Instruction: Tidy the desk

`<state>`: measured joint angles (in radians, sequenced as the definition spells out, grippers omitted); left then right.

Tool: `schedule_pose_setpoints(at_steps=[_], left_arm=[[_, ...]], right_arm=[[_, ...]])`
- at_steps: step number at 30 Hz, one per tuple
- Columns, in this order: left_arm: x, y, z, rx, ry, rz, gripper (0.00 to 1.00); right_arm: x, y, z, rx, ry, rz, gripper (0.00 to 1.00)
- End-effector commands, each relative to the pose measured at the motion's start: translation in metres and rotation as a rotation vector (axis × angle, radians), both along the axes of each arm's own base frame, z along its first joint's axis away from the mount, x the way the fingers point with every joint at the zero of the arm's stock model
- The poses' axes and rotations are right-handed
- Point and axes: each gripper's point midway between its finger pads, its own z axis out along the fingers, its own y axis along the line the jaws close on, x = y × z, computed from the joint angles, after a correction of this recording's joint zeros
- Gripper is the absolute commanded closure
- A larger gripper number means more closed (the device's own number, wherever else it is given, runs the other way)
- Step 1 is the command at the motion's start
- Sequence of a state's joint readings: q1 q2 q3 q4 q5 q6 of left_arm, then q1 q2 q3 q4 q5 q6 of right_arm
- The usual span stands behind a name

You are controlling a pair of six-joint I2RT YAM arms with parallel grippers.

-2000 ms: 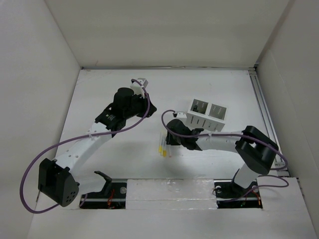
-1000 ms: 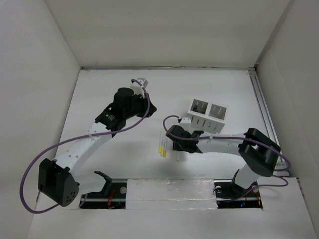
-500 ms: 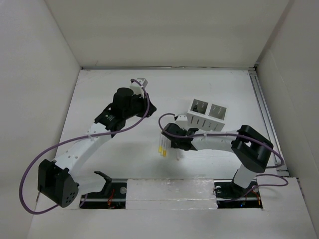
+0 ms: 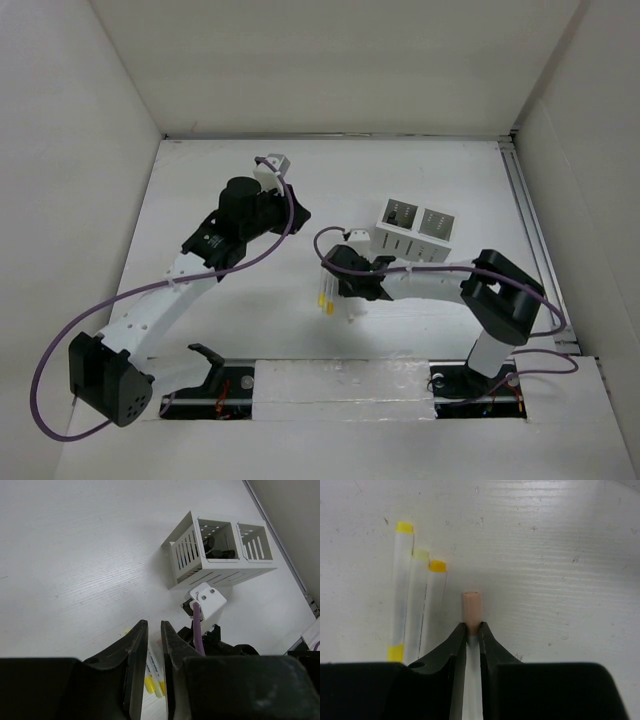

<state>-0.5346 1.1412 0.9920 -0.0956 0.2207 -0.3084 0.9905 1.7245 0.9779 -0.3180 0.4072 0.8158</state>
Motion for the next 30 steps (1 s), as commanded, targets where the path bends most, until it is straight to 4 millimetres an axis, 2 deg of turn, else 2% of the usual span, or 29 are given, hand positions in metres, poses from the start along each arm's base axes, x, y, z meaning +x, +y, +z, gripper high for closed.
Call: schedule_pose_setpoints(at_steps=[1, 2, 4, 5, 8, 10, 12, 14, 17, 19, 20, 22, 23, 26, 27, 29, 30], left_arm=[[0.001, 0.002, 0.029, -0.035, -0.079, 0.005, 0.87], [0.001, 0.002, 0.030, -0.036, -0.080, 0.004, 0.87], [0.002, 0.002, 0.030, -0.037, -0.080, 0.005, 0.86], [0.002, 0.002, 0.031, -0.038, -0.082, 0.005, 0.87], [0.001, 0.000, 0.028, -0.036, -0.072, -0.003, 0.87], [0.001, 0.002, 0.031, -0.040, -0.082, 0.003, 0.86], [0.002, 0.002, 0.031, -0.039, -0.083, 0.005, 0.86], [0.001, 0.000, 0.026, -0.036, -0.068, -0.004, 0.86], [0.000, -0.001, 0.030, -0.047, -0.077, -0.009, 0.86], [0.000, -0.002, 0.027, -0.046, -0.069, -0.014, 0.87], [0.001, -0.004, 0.025, -0.045, -0.058, -0.019, 0.86], [-0.002, -0.007, 0.024, -0.051, -0.052, -0.040, 0.87], [-0.001, -0.007, 0.024, -0.053, -0.053, -0.039, 0.86], [-0.001, -0.007, 0.024, -0.057, -0.051, -0.039, 0.86], [-0.002, -0.008, 0.023, -0.059, -0.045, -0.043, 0.87], [-0.004, -0.010, 0.022, -0.065, -0.044, -0.059, 0.87], [-0.004, -0.010, 0.023, -0.065, -0.045, -0.058, 0.87]], right_arm=[[-0.021, -0.015, -0.012, -0.034, 0.063, -0.001, 1.00], [-0.016, -0.011, 0.006, 0.017, 0.022, -0.014, 1.00], [-0.008, -0.012, 0.025, 0.058, -0.040, -0.044, 1.00], [-0.003, -0.007, 0.047, 0.127, -0.084, -0.056, 1.00], [0.001, -0.002, 0.074, 0.234, -0.164, -0.046, 1.00], [0.007, -0.010, 0.103, 0.322, -0.230, -0.076, 1.00], [0.008, -0.014, 0.106, 0.328, -0.245, -0.095, 1.00], [0.010, -0.019, 0.122, 0.366, -0.289, -0.118, 1.00], [0.031, -0.048, 0.148, 0.375, -0.396, -0.237, 1.00], [0.046, -0.072, 0.185, 0.417, -0.502, -0.323, 1.00], [0.060, -0.093, 0.197, 0.424, -0.549, -0.384, 1.00], [0.076, -0.121, 0.227, 0.449, -0.653, -0.452, 1.00], [0.089, -0.147, 0.237, 0.435, -0.696, -0.528, 1.00], [0.103, -0.192, 0.258, 0.396, -0.782, -0.657, 1.00], [0.110, -0.219, 0.265, 0.365, -0.835, -0.742, 1.00], [0.119, -0.243, 0.267, 0.333, -0.865, -0.814, 1.00], [0.122, -0.266, 0.268, 0.303, -0.887, -0.883, 1.00]])
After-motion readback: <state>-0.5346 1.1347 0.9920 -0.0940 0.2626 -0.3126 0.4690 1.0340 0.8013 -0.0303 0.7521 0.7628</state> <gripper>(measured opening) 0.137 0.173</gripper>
